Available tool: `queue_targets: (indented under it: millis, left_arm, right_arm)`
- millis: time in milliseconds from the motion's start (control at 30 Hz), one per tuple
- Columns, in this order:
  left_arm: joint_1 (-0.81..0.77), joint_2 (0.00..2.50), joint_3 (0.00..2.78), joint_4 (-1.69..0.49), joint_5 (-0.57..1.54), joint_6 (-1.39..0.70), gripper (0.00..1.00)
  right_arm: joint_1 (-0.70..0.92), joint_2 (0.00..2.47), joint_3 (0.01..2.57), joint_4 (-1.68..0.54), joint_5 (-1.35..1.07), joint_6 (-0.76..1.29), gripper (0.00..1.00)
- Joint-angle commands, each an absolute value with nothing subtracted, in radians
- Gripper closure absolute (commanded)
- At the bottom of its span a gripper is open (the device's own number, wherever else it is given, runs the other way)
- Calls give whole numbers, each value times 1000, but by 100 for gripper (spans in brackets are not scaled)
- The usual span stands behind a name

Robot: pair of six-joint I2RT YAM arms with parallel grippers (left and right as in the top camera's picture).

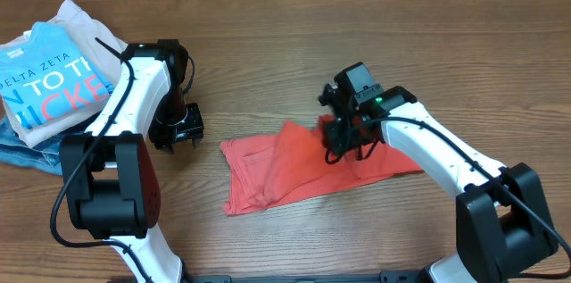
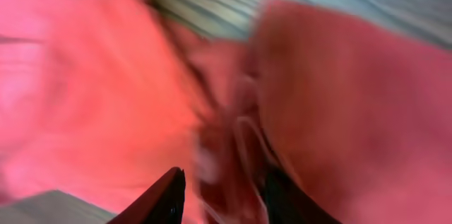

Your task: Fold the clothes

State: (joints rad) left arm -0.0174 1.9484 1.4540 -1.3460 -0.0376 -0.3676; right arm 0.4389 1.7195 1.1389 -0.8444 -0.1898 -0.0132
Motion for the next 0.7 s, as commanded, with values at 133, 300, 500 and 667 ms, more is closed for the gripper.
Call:
queue_targets:
  millis: [133, 300, 500, 667]
  left_arm:
    - [-13, 1934, 1474, -1348, -34, -370, 50]
    - [-13, 1934, 1474, -1337, -33, -370, 50]
    - [-13, 1934, 1474, -1338, -33, -370, 50]
    - [-14, 1934, 1474, -1337, -33, -370, 50]
  right_arm:
    - [408, 1570, 1189, -863, -14, 23, 58]
    - [378, 1565, 1178, -893, 75, 84, 57]
    - [281, 1566, 1088, -877, 95, 109, 55]
    - [240, 1566, 972, -801, -2, 109, 56]
